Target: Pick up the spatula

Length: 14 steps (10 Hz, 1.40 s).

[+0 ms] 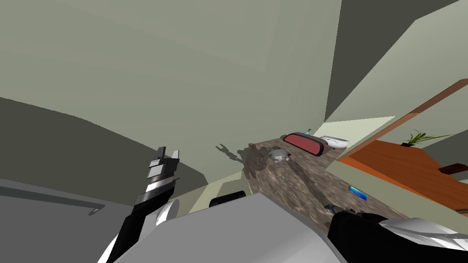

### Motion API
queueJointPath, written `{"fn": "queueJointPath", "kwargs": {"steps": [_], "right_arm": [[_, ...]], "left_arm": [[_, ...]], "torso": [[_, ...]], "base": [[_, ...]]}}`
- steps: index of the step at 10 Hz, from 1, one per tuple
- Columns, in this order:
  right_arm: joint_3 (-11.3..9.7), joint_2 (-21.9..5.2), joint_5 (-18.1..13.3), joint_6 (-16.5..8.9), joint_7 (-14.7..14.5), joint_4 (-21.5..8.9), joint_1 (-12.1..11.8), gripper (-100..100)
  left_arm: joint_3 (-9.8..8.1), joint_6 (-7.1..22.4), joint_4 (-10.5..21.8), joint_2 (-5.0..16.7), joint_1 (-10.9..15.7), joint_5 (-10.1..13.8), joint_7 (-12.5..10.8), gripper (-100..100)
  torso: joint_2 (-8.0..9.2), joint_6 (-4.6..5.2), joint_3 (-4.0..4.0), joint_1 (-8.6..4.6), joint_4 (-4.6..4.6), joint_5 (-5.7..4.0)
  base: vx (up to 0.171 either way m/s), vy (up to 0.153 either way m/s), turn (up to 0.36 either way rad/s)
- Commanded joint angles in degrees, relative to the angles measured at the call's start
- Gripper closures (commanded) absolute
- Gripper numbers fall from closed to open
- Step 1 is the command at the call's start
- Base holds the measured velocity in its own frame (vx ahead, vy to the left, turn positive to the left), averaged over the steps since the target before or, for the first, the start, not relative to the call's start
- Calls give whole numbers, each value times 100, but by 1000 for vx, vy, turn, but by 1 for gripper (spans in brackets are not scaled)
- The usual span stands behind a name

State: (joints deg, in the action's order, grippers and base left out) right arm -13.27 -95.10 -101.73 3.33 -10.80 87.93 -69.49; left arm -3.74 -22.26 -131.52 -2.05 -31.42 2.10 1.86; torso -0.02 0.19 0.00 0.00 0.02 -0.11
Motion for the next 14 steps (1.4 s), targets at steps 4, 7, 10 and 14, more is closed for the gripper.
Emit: {"fn": "queueJointPath", "kwargs": {"steps": [4, 7, 10, 14], "right_arm": [[6, 8, -11, 13, 8, -2, -11, 100], [10, 7, -11, 10, 9, 0, -7, 0], [261, -329, -64, 61, 244, 144, -176, 100], [341, -591, -25, 58, 358, 223, -229, 100]], "left_arm": [[0, 0, 0, 0, 0, 0, 0, 0], [0, 0, 0, 0, 0, 0, 0, 0], [0, 0, 0, 0, 0, 0, 0, 0], [0, 0, 0, 0, 0, 0, 0, 0]], "torso": [[1, -7, 2, 0, 2, -3], [3, -3, 2, -2, 1, -3], [9, 1, 5, 2, 2, -1], [3, -1, 2, 3, 1, 1]], "base": [[-1, 0, -3], [0, 0, 0], [-15, 10, -95], [-9, 6, -60]]}}
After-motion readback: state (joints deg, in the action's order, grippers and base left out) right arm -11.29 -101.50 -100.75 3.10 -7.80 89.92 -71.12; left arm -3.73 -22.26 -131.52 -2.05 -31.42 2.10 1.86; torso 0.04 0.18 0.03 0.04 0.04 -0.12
